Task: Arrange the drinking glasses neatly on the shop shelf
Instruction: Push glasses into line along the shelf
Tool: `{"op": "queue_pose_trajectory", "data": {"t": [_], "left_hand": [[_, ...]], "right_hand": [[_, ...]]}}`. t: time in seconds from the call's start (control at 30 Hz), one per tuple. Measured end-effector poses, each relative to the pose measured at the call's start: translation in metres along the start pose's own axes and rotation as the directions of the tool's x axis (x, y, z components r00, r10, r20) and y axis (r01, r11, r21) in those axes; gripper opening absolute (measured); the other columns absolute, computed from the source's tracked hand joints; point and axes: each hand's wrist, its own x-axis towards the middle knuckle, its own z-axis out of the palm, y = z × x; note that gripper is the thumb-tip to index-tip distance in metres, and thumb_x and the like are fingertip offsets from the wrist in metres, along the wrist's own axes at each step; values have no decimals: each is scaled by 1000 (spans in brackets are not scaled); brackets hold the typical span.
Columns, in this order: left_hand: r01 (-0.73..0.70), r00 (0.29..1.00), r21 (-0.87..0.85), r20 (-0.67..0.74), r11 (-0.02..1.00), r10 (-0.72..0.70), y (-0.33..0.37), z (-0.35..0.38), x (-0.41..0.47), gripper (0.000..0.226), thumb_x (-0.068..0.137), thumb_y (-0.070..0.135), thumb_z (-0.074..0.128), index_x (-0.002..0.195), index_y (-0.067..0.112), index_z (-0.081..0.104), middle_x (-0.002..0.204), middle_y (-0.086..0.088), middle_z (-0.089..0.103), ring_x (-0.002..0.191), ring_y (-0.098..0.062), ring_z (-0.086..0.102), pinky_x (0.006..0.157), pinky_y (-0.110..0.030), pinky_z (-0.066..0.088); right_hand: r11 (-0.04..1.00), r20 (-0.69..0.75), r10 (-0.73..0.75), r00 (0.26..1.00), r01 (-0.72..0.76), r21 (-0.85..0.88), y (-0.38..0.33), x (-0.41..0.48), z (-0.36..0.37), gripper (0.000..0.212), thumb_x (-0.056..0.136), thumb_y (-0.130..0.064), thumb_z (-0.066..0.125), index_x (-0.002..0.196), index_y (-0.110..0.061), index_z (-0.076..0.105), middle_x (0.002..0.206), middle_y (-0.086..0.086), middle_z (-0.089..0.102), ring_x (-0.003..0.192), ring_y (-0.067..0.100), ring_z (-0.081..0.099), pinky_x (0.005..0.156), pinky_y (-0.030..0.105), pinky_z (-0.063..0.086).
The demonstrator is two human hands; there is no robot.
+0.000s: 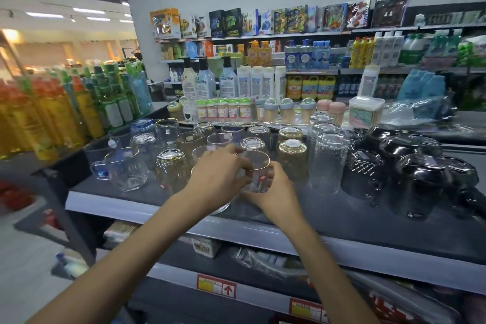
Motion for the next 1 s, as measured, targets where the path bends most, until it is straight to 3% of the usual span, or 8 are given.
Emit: {"op": "queue_pose_trajectory", "data": {"t": [0.13, 0.23, 0.4, 0.47, 0.57, 0.63, 0.83, 1.0], "left_hand": [[1, 954, -388, -277, 922, -118, 1, 4, -29, 19, 91, 38, 75, 110, 34, 72, 134, 11, 59, 123, -10, 58, 100, -34, 47], [109, 804, -484, -471, 869, -363, -4, 17, -61, 44, 89, 39, 78, 128, 29, 61, 128, 10, 57, 120, -8, 55, 100, -28, 46], [454, 727, -598, -180, 660, -663, -11, 61, -78, 101, 74, 58, 83, 155, 25, 32, 145, 0, 46, 132, -19, 50, 106, -41, 48], [519, 706, -565, -140, 642, -694, -10, 70, -72, 100, 69, 67, 80, 149, 26, 37, 140, 2, 55, 126, -21, 57, 98, -47, 53], [551, 670, -534, -174, 640, -722, -9, 70, -65, 70, 67, 67, 79, 118, 27, 52, 114, 8, 65, 104, -20, 65, 81, -42, 55], [520, 675, -563, -190, 642, -713, -10, 69, -64, 62, 67, 61, 83, 110, 30, 52, 107, 9, 64, 99, -19, 65, 79, -41, 55], [365, 779, -653, -176, 664, -602, 14, 64, -62, 86, 63, 58, 90, 135, 36, 49, 120, 15, 63, 110, -10, 63, 90, -44, 58], [273, 868, -737, -89, 618, -489, 55, 67, -41, 85, 59, 51, 96, 131, 35, 54, 114, 16, 65, 108, -8, 64, 94, -40, 57]], "right_hand": [[998, -124, -27, 992, 35, 58, 3, -18, -14, 81, 60, -30, 99, 128, -31, 55, 114, -15, 69, 104, 3, 67, 87, 27, 58], [991, -161, -7, 987, 28, 130, 9, -34, -30, 92, 59, -30, 100, 138, -29, 52, 116, -17, 67, 103, 2, 67, 87, 33, 61], [985, -175, -44, 984, 72, 154, 11, -51, -45, 92, 60, -34, 98, 139, -31, 51, 125, -9, 67, 112, 11, 67, 93, 38, 60], [978, -163, -42, 986, 74, 193, 8, -55, -46, 93, 58, -38, 97, 139, -30, 52, 125, -8, 68, 112, 12, 68, 92, 38, 61], [963, -121, -36, 992, 67, 261, 1, -61, -48, 88, 61, -25, 99, 136, -25, 54, 119, -7, 70, 107, 11, 71, 90, 33, 61], [951, -102, -37, 994, 66, 303, -5, -66, -49, 83, 62, -14, 99, 133, -22, 57, 114, -7, 72, 104, 10, 72, 85, 26, 61], [918, -150, -49, 988, 104, 383, -15, -82, -55, 72, 66, -4, 95, 125, -27, 61, 107, -7, 75, 100, 8, 73, 78, 20, 59], [887, -322, -36, 946, 179, 425, -26, -109, -83, 65, 68, -4, 92, 117, -34, 63, 111, -7, 74, 102, 7, 72, 76, 19, 58]]}}
